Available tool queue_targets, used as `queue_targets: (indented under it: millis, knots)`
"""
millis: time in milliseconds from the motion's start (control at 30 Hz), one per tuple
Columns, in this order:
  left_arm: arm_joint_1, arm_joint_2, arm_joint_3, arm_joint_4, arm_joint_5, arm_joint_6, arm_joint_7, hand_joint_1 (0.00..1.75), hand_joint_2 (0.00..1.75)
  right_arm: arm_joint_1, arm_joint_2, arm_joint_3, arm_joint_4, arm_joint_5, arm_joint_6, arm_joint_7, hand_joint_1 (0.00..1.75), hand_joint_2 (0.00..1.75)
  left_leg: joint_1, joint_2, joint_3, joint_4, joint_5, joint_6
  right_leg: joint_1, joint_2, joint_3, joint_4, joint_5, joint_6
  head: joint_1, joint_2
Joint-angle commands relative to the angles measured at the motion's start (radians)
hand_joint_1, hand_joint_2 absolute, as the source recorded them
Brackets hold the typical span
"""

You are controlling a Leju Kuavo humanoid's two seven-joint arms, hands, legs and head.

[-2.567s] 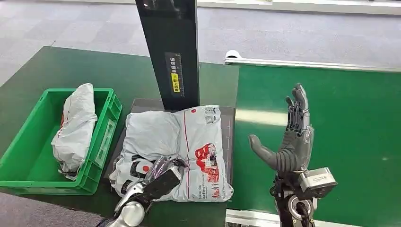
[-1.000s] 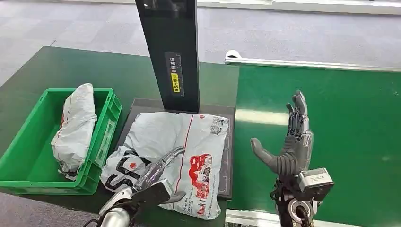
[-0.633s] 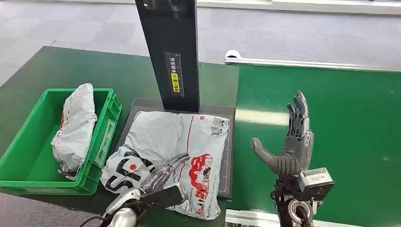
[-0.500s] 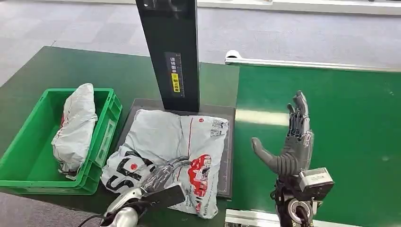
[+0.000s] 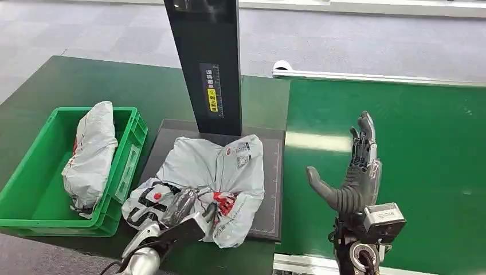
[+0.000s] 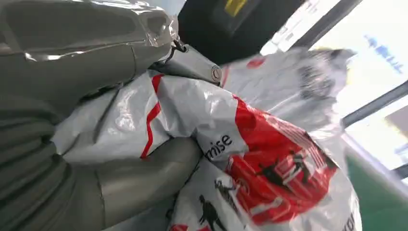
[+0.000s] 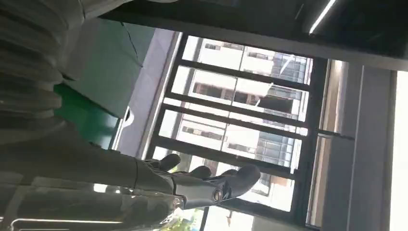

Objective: Moved the parcel from conveyor to table for the left to box.

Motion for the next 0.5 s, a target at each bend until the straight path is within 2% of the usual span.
queue_targets:
  millis: [33,167,267,300,333,400,500]
  knots:
    - [0.093,0.016,0.073,-0.392,0.230,0.024,-0.126,1.75,1.75,0.014,0.000,-0.028,0.024,-0.003,-0.006,-0.010,0.00,1.75,0.001,0.002,-0.002,0.001,-0.001,0.000,0.001,0.002,-0.001,0.000,0.000,0.000,0.000,0.000]
    - [0.125,0.006,0.136,-0.543,0.363,0.033,-0.216,1.75,1.75,0.026,-0.002,-0.027,0.030,-0.007,-0.016,-0.027,0.00,1.75,0.001,0.002,-0.002,0.001,-0.001,0.000,0.001,0.002,-0.002,0.000,0.000,-0.001,0.000,0.000]
    - [0.117,0.011,0.193,-0.621,0.424,0.101,-0.225,1.75,1.75,0.028,-0.003,-0.024,0.028,-0.009,-0.021,-0.031,0.00,1.75,0.001,0.002,-0.002,0.001,-0.001,0.000,0.001,0.002,-0.002,0.000,0.000,0.000,0.000,0.000]
    - [0.093,0.013,0.216,-0.648,0.422,0.182,-0.225,1.75,1.75,0.023,-0.007,-0.020,0.027,-0.013,-0.023,-0.033,0.00,1.75,0.001,0.002,-0.002,0.000,0.000,0.000,0.002,0.002,-0.002,-0.001,0.001,-0.001,0.000,0.000]
    - [0.071,0.028,0.239,-0.638,0.432,0.232,-0.225,1.75,1.75,0.018,-0.010,-0.016,0.027,-0.017,-0.025,-0.033,0.00,1.75,0.001,0.002,-0.002,0.001,0.000,0.000,0.001,0.002,-0.002,0.000,0.001,0.000,0.000,0.000]
    - [0.031,0.017,0.317,-0.585,0.426,0.314,-0.195,1.75,1.75,0.011,-0.009,-0.014,0.022,-0.026,-0.030,-0.031,0.00,1.75,0.001,0.001,-0.002,0.000,0.000,0.000,0.001,0.001,-0.002,-0.001,0.001,-0.001,0.000,0.000]
    - [-0.067,0.032,0.406,-0.452,0.288,0.460,-0.140,1.75,1.75,0.015,-0.001,-0.007,0.005,-0.030,-0.037,-0.022,0.00,1.75,0.001,-0.001,-0.001,-0.001,0.002,0.000,0.001,0.000,-0.001,-0.001,0.001,-0.001,0.000,0.000]
